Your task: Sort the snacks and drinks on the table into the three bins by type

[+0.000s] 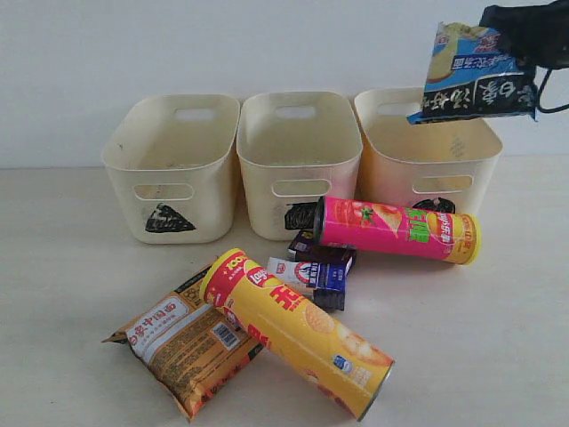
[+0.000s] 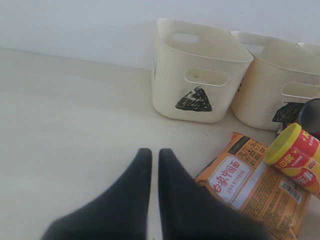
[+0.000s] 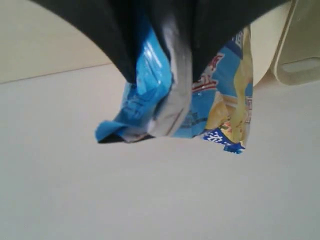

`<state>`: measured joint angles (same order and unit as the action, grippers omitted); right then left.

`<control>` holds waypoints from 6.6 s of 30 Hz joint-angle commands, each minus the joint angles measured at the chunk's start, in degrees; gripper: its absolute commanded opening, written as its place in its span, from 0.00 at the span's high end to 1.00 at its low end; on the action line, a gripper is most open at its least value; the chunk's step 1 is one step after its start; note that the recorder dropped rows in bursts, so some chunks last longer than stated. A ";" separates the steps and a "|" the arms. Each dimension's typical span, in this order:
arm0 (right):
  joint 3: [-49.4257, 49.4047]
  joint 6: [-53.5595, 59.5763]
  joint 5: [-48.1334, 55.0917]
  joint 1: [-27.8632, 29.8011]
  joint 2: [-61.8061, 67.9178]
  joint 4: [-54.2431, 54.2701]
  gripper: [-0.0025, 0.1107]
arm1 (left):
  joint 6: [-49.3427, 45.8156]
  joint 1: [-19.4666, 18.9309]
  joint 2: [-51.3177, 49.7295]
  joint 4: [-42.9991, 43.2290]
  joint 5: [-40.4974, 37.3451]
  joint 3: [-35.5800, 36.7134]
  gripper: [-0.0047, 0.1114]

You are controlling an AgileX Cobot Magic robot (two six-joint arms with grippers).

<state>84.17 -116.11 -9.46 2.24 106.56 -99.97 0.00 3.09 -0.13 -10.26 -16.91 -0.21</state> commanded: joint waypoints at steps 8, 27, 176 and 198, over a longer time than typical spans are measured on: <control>8.74 0.14 -2.48 -1.82 10.27 0.03 0.82 | 0.00 -0.18 0.13 0.39 0.10 0.21 0.92; 8.45 5.37 0.85 -2.10 5.32 0.03 0.60 | 0.00 -0.18 0.13 0.39 0.10 0.21 0.92; -84.17 118.63 -13.05 -5.42 -85.81 114.88 0.98 | -5.06 13.50 -47.81 7.98 -42.43 -62.57 0.92; -84.17 118.51 -12.90 -5.42 -85.81 114.88 0.98 | -12.73 13.77 -77.03 -21.82 -45.62 -62.80 0.73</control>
<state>0.23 2.42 -22.28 -3.03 20.83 15.03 -12.13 16.55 -74.59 -27.06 -63.11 -62.58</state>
